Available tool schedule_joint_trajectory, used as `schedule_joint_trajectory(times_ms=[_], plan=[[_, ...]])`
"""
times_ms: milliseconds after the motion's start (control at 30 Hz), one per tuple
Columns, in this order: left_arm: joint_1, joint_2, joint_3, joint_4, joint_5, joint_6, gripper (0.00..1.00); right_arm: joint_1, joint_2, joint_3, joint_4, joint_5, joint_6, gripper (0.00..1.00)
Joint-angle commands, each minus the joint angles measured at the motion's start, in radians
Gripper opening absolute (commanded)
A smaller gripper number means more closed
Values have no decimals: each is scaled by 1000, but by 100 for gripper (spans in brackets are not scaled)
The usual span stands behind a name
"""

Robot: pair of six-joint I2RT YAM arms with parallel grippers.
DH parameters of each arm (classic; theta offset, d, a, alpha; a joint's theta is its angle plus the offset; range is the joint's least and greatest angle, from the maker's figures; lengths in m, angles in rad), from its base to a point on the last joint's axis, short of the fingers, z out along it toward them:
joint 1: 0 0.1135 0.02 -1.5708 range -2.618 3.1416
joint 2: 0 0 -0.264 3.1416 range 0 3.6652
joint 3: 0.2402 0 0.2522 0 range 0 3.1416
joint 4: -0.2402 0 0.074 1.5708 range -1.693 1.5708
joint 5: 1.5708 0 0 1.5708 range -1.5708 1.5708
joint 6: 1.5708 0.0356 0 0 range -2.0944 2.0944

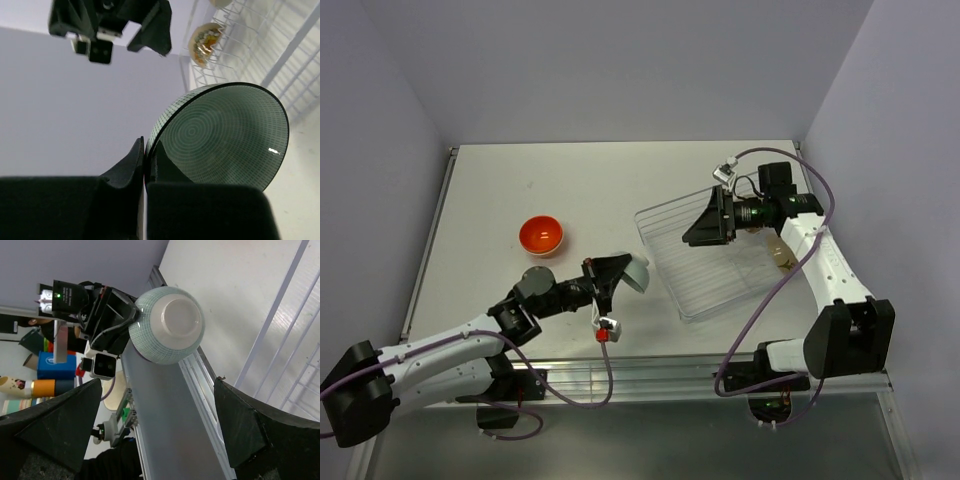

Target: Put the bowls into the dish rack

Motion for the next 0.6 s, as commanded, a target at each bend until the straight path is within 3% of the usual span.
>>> schedule_joint_trajectory(times_ms=[0, 167, 333, 567], plan=[[-33, 6, 5, 352, -10, 244, 0, 37, -24, 45, 20, 69, -2, 100], [-50, -18, -6, 339, 45, 324, 0, 103, -41, 67, 144, 128, 83, 100], [-54, -126, -20, 191, 155, 420, 0, 186, 5, 178, 59, 182, 11, 100], [-64, -175, -38, 128, 217, 497, 0, 275, 31, 281, -141, 208, -187, 100]])
